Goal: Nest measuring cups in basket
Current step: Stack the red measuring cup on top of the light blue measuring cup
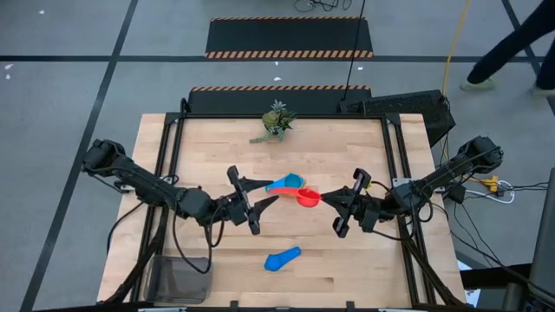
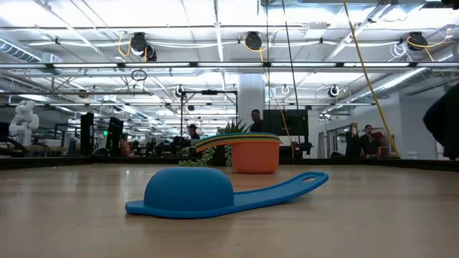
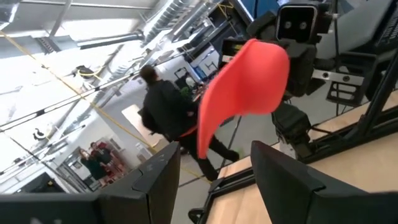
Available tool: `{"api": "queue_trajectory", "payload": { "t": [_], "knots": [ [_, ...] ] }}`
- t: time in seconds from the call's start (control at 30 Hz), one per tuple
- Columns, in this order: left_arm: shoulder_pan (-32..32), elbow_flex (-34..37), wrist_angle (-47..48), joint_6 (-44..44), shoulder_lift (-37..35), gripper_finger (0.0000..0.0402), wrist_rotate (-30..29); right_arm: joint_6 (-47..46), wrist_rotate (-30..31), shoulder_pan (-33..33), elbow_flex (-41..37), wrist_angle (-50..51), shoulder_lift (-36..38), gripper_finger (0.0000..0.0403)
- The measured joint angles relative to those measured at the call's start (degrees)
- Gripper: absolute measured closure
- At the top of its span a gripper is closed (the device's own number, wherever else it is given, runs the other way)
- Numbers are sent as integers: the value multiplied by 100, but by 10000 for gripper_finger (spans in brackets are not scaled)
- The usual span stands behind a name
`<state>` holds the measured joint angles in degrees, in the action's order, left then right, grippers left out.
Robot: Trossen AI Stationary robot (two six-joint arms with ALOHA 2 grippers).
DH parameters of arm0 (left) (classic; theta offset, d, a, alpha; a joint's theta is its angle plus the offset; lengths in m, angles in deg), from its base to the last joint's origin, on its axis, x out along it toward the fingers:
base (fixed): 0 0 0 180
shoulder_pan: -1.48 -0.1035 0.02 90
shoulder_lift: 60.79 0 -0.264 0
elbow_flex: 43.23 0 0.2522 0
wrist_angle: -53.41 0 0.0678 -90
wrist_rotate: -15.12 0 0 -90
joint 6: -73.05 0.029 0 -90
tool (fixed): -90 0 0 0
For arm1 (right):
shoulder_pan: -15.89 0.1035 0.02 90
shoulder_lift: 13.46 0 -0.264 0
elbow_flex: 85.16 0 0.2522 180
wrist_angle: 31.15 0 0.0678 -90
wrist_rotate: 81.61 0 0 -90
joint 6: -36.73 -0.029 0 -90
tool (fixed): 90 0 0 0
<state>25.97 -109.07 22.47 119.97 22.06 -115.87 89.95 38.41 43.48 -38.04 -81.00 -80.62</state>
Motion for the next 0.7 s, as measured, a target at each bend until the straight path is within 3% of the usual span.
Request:
{"api": "queue_trajectory", "payload": {
  "t": [0.7],
  "knots": [
    [227, 0, -273, 510, -2, 202, -126, -13, -24, 0, 0, 200, -2, 403]
  ]
}}
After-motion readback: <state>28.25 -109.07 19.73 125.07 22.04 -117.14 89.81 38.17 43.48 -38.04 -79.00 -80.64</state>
